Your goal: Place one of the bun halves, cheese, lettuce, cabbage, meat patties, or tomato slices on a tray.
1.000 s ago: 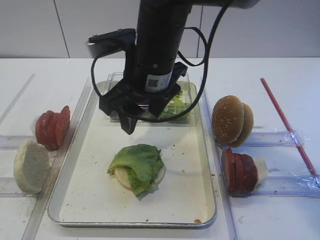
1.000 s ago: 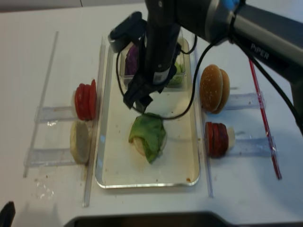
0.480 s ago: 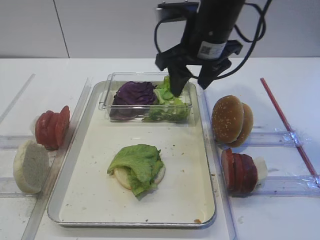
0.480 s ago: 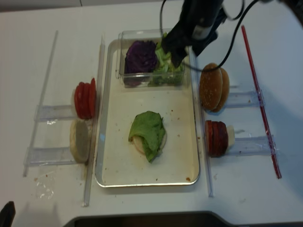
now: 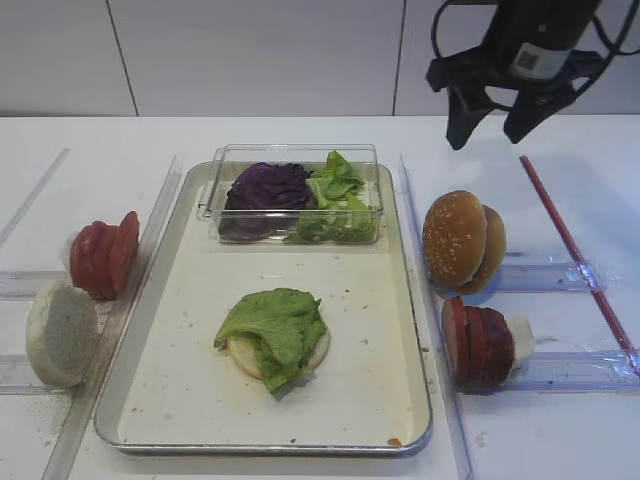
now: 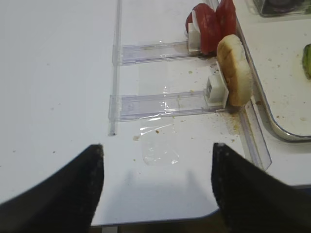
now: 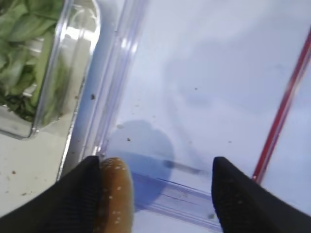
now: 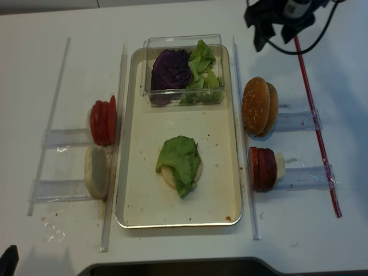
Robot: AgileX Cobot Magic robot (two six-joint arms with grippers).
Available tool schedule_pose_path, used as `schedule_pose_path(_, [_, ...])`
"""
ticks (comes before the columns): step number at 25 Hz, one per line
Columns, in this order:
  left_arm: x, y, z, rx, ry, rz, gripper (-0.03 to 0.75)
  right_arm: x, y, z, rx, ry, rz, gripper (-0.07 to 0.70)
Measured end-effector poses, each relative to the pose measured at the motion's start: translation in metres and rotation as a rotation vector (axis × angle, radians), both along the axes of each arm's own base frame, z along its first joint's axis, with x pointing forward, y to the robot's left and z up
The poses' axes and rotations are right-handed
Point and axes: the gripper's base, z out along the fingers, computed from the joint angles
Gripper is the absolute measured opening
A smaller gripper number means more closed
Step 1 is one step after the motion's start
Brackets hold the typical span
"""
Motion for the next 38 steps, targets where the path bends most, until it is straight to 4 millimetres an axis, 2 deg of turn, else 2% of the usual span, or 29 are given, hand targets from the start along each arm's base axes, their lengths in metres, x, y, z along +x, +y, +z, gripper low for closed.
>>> schedule_pose_path(5, [0.000, 0.000, 0.000, 0.000, 0.000, 0.000, 0.437, 0.006, -0.034, 0.000, -0.014, -0.002, -0.078, 0.501])
schedule_pose_path(13, [0.000, 0.000, 0.000, 0.000, 0.000, 0.000, 0.437, 0.009, -0.074, 0.000, -0.019, -0.002, -0.175, 0.501])
schedule_pose_path(22, [0.000, 0.000, 0.000, 0.000, 0.000, 0.000, 0.437, 0.004, -0.080, 0.005, -0.033, -0.014, -0.177, 0.501])
schedule_pose_path(25, [0.000, 0.000, 0.000, 0.000, 0.000, 0.000, 0.437, -0.011, -0.080, 0.007, -0.048, -0.003, -0.158, 0.501])
schedule_pose_path(30, [0.000, 0.000, 0.000, 0.000, 0.000, 0.000, 0.437, -0.051, -0.080, 0.009, -0.059, 0.030, -0.145, 0.492])
schedule_pose_path(38, [0.000, 0.000, 0.000, 0.000, 0.000, 0.000, 0.437, -0.125, -0.078, 0.050, -0.058, -0.080, -0.131, 0.456])
